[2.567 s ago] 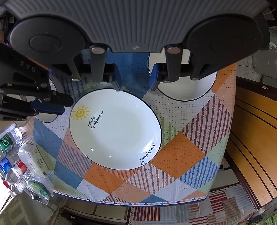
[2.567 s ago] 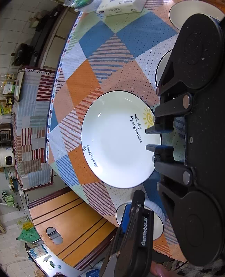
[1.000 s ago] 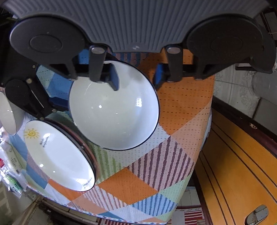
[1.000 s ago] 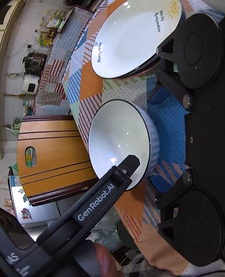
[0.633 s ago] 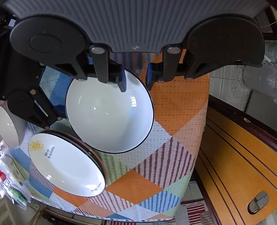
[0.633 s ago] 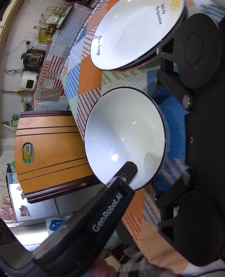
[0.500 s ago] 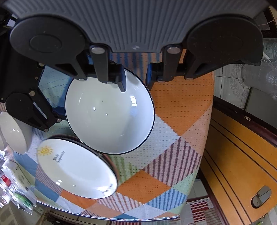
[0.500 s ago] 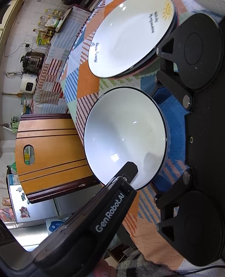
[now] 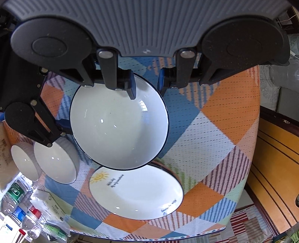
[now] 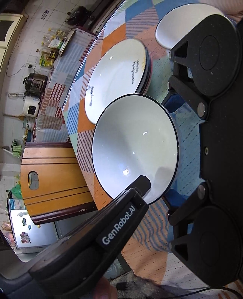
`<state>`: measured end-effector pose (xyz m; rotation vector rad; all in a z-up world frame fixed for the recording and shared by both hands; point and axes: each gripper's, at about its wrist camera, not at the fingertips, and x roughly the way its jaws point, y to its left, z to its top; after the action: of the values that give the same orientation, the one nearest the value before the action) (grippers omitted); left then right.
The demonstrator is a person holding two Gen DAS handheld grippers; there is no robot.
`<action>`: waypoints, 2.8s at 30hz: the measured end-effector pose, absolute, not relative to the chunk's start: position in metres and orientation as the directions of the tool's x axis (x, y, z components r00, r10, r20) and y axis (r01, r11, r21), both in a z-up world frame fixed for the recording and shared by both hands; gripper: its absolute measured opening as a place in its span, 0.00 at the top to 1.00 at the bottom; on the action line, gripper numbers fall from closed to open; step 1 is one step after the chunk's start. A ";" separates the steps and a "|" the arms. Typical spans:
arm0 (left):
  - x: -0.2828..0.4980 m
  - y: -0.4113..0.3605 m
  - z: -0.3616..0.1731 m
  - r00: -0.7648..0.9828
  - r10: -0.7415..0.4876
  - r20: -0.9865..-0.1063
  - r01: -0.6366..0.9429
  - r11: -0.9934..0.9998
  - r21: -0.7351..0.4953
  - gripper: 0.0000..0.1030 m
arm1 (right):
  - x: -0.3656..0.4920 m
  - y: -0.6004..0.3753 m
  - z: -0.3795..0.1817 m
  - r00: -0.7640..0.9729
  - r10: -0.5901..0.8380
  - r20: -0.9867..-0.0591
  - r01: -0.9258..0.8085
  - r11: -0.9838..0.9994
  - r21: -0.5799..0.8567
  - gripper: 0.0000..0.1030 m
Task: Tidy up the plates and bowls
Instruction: 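Lift the bowl with both tools, carry it, set it on the tablecloth, then reach both tools to a second white bowl rim and close them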
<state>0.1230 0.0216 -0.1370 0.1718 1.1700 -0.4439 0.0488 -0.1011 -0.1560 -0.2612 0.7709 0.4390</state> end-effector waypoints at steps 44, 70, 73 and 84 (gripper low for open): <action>0.086 -0.024 -0.106 0.317 -0.215 -0.924 0.447 0.893 -0.054 0.51 | 0.012 -0.172 -0.142 0.611 0.176 -0.772 -0.438 0.887 -0.145 0.11; 0.078 -0.091 -0.062 0.357 -0.309 -0.882 0.557 0.828 -0.064 0.36 | -0.003 -0.245 -0.096 0.692 0.064 -0.719 -0.207 0.972 -0.113 0.11; 0.087 -0.103 -0.068 0.367 -0.316 -0.875 0.562 0.825 -0.062 0.33 | 0.002 -0.250 -0.108 0.689 0.077 -0.720 -0.196 0.977 -0.083 0.11; 0.139 -0.133 -0.124 0.306 -0.348 -0.886 0.531 0.835 -0.145 0.32 | 0.032 -0.253 -0.158 0.676 0.073 -0.733 -0.148 0.988 -0.037 0.11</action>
<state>0.1391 -0.1331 -0.1238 0.1882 1.1181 -0.5864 0.0317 -0.2527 -0.1580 -0.0959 0.8190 0.1244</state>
